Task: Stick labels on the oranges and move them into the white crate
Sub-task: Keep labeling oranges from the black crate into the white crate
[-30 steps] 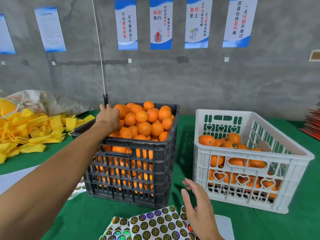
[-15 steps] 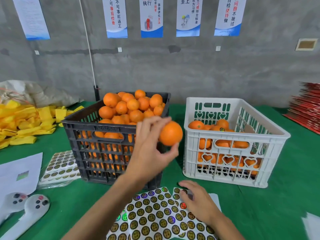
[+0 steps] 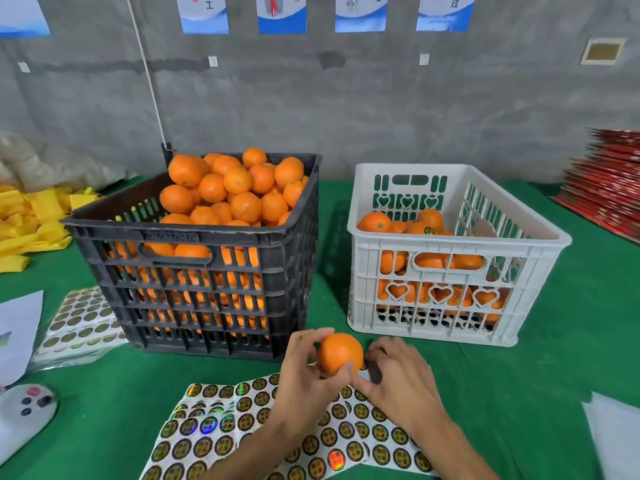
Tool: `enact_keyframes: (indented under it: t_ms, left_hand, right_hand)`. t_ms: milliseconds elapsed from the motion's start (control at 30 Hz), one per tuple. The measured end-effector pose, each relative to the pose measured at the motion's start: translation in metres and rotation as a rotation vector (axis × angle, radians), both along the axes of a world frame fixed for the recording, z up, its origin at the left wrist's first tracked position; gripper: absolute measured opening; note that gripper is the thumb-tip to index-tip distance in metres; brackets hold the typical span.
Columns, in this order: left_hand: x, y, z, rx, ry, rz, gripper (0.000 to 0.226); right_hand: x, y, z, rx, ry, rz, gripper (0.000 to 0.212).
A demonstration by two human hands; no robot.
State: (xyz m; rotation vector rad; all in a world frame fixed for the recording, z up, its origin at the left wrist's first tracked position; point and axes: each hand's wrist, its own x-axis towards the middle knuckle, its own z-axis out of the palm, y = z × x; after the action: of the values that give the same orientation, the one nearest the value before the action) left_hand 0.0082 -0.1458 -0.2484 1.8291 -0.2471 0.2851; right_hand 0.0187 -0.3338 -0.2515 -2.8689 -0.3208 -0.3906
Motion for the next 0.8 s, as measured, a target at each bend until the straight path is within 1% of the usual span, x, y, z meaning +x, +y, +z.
enact_keyframes:
  t_ms: [67,133,300,400,500,600,667,733,800]
  left_hand:
    - [0.0,0.0,-0.003,-0.024,0.025,-0.012,0.049]
    - [0.0,0.0,-0.004,-0.035,0.043,-0.033,0.047]
    - [0.003,0.002,-0.002,-0.034,0.129,-0.006,0.05]
    - [0.006,0.003,-0.003,-0.026,0.183,-0.026,0.044]
    - [0.007,0.005,-0.006,-0.01,0.206,-0.041,0.044]
    - [0.009,0.004,-0.008,-0.023,0.232,-0.044,0.045]
    - [0.01,0.004,-0.009,-0.076,0.271,-0.044,0.045]
    - [0.011,0.003,-0.01,-0.142,0.309,-0.039,0.038]
    - [0.012,0.002,-0.012,-0.191,0.338,-0.034,0.031]
  right_hand:
    - [-0.002,0.001,-0.003,0.022,-0.093,0.001,0.051]
    - [-0.003,0.001,-0.003,0.051,-0.131,0.009,0.043]
    - [0.0,-0.001,-0.008,0.154,-0.059,0.006,0.034]
    - [0.0,-0.002,-0.007,0.24,-0.057,0.002,0.026]
    - [-0.001,-0.003,-0.006,0.273,-0.036,-0.002,0.029]
    - [-0.002,-0.005,-0.003,0.269,-0.003,0.026,0.024]
    - [-0.002,-0.008,-0.001,0.253,0.043,0.069,0.032]
    - [-0.002,-0.011,-0.001,0.239,0.071,0.102,0.043]
    - [-0.001,-0.012,-0.001,0.22,0.077,0.127,0.049]
